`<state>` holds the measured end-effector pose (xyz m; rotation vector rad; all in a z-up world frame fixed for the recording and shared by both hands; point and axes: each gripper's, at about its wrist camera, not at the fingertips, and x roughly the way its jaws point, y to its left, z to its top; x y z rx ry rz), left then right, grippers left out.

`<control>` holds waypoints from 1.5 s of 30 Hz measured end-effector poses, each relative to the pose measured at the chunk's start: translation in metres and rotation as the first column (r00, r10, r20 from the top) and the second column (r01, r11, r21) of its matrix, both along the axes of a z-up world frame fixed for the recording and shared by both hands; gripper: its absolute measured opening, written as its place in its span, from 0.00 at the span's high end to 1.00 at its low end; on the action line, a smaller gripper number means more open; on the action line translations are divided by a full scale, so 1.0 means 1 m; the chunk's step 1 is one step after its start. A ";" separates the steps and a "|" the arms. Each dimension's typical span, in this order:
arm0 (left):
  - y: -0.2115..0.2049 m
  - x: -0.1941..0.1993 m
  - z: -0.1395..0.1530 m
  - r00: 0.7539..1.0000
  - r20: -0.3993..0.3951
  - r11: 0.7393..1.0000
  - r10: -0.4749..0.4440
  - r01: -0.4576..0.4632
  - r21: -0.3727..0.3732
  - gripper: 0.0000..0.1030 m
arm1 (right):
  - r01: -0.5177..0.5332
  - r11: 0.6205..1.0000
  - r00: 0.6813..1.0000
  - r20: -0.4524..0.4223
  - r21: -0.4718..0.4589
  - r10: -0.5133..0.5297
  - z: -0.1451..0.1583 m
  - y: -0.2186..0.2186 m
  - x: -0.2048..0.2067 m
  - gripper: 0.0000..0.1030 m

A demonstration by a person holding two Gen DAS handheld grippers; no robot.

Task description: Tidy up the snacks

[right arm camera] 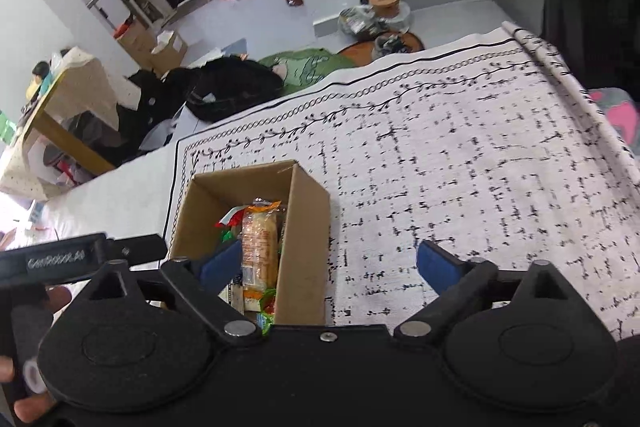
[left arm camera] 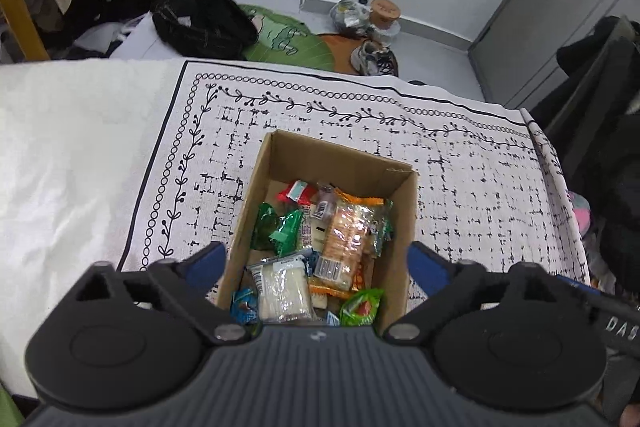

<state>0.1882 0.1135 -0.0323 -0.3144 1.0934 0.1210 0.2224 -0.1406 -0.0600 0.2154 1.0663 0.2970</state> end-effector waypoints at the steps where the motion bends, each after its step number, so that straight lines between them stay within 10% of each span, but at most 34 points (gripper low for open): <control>1: -0.003 -0.003 0.002 1.000 0.008 1.000 -0.006 0.006 0.004 0.00 | 0.007 1.000 1.000 0.006 0.001 -0.007 0.001 -0.003 -0.002 0.02; 45: -0.028 -0.163 0.052 0.964 0.249 0.992 -0.094 0.071 0.102 0.00 | 0.017 0.998 0.970 0.244 -0.068 0.000 0.043 -0.045 -0.154 0.00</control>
